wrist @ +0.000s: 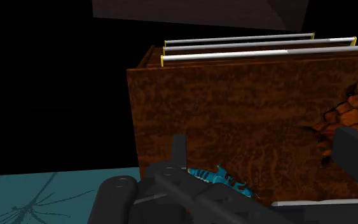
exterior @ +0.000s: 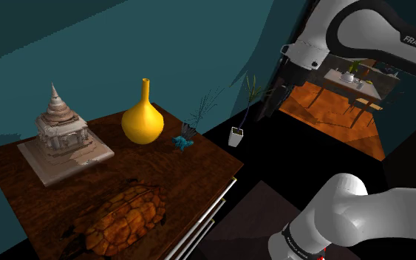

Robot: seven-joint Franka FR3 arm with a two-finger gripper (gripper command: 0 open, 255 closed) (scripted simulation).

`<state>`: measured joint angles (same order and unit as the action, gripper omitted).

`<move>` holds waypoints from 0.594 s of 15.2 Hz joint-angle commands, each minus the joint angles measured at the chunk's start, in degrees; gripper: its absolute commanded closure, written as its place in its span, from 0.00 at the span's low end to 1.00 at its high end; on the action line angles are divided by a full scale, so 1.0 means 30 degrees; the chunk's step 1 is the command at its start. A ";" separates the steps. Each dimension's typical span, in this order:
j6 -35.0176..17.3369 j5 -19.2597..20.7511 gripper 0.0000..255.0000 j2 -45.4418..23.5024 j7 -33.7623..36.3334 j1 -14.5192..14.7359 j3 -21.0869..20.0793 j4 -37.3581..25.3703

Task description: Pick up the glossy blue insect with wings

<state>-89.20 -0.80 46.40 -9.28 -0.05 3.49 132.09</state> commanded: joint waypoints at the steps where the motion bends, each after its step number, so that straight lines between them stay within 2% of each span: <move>1: 0.0000 0.0000 0.00 0.0000 0.0000 0.0000 0.0000 0.0000; 9: -0.5682 -0.1677 0.00 -0.1952 0.6800 -0.1076 -0.3254 0.2480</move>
<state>-103.80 -5.24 41.37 8.25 -2.87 -4.97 138.55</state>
